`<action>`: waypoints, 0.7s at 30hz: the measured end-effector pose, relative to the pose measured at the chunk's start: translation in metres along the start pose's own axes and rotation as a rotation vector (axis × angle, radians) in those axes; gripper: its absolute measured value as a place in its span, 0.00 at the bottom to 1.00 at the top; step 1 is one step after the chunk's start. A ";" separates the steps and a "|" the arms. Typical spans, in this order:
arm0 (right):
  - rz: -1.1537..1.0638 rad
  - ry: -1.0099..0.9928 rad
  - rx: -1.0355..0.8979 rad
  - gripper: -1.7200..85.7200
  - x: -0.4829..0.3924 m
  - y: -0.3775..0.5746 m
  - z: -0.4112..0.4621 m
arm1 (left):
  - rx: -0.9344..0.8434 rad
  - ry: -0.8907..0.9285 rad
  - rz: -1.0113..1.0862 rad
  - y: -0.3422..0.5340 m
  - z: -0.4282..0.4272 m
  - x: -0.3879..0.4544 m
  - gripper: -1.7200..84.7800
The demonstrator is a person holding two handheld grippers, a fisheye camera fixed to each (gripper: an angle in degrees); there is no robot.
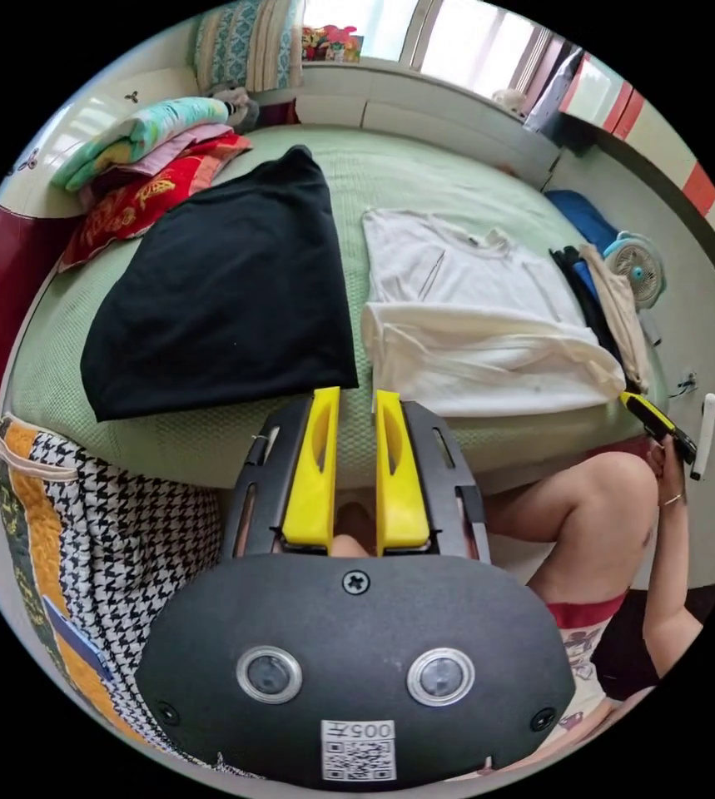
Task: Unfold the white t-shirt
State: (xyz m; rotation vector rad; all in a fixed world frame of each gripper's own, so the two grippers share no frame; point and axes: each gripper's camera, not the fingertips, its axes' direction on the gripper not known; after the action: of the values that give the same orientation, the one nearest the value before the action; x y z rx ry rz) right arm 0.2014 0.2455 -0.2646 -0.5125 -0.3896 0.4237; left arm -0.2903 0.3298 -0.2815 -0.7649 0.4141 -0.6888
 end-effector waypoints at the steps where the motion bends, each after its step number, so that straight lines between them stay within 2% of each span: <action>1: -0.019 0.007 0.018 0.12 -0.001 -0.001 -0.008 | 0.002 0.005 0.005 0.000 -0.002 0.000 0.12; 5: -0.103 0.018 0.081 0.14 -0.011 -0.003 -0.024 | 0.000 0.012 0.036 -0.010 -0.004 0.005 0.17; 11: -0.165 0.128 0.005 0.14 -0.027 -0.013 -0.002 | -0.032 -0.002 0.051 -0.023 0.009 0.016 0.20; 13: -0.149 0.116 -0.004 0.13 -0.023 -0.013 -0.001 | -0.042 -0.011 0.053 -0.024 0.011 0.019 0.18; 17: -0.098 0.129 0.049 0.05 -0.011 -0.010 -0.012 | -0.057 -0.074 0.077 -0.015 0.009 0.033 0.08; 21: -0.110 0.118 0.050 0.01 0.001 -0.007 -0.024 | -0.026 -0.110 0.139 0.003 -0.009 0.045 0.06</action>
State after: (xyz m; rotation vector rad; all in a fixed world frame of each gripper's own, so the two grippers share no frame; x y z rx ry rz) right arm 0.2151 0.2307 -0.2799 -0.4630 -0.2919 0.2946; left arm -0.2623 0.2959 -0.2938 -0.7872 0.3723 -0.5100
